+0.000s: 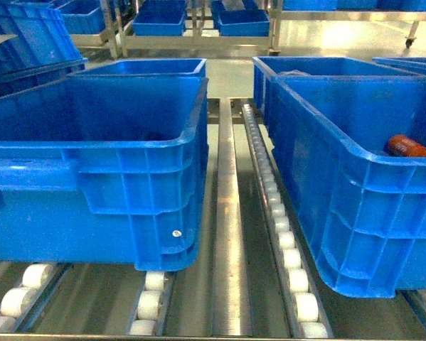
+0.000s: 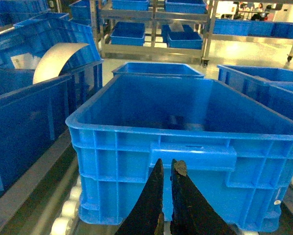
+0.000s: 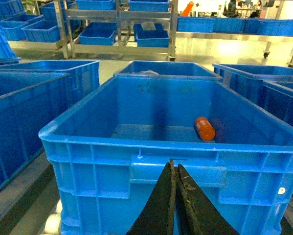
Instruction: Sort blue parts and orange caps into right shelf containers
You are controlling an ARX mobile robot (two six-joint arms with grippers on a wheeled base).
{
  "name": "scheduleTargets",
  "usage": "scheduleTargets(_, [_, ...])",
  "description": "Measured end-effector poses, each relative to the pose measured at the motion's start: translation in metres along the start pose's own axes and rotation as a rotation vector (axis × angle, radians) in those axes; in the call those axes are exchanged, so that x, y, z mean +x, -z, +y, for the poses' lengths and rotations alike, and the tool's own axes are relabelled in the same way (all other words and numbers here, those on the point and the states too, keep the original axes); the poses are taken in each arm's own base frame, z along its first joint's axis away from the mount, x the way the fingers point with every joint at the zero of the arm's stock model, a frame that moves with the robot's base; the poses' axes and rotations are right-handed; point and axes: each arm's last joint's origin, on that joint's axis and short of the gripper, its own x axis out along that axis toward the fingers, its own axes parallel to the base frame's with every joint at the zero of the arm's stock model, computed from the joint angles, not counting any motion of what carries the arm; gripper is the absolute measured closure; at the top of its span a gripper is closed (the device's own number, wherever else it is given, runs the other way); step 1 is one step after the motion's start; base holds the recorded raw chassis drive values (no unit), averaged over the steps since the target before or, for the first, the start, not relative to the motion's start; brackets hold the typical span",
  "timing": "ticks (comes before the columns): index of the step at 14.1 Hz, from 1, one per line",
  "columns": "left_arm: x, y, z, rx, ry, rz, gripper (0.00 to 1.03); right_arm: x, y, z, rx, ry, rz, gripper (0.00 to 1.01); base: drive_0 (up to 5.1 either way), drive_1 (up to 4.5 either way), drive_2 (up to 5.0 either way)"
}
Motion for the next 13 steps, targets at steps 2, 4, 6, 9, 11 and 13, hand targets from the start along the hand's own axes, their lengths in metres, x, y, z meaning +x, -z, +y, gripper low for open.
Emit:
scheduleTargets(2, [-0.004, 0.000, 0.000, 0.000, 0.000, -0.002, 1.01, -0.004, 0.000, 0.000, 0.000, 0.000, 0.000, 0.99, 0.0, 0.00, 0.0])
scheduleTargets(4, [-0.008, 0.000, 0.000, 0.000, 0.000, -0.001, 1.01, -0.008, 0.000, 0.000, 0.000, 0.000, -0.002, 0.99, 0.0, 0.00, 0.0])
scheduleTargets(6, [-0.011, 0.000, 0.000, 0.000, 0.000, -0.004, 1.01, -0.011, 0.000, 0.000, 0.002, 0.000, -0.004, 0.99, 0.0, 0.00, 0.0])
scheduleTargets(9, [-0.014, 0.000, 0.000, 0.000, 0.000, -0.003, 1.01, -0.013, 0.000, 0.000, 0.002, 0.000, -0.002, 0.99, 0.0, 0.00, 0.0])
scheduleTargets(11, [-0.022, 0.007, 0.000, 0.000, -0.002, 0.053, 1.01, -0.022, 0.006, 0.000, 0.002, 0.000, 0.047, 0.99, 0.0, 0.00, 0.0])
scheduleTargets(13, [-0.024, 0.004, 0.000, 0.003, -0.001, 0.018, 1.01, -0.024, 0.004, 0.000, 0.002, 0.000, 0.017, 0.99, 0.0, 0.00, 0.0])
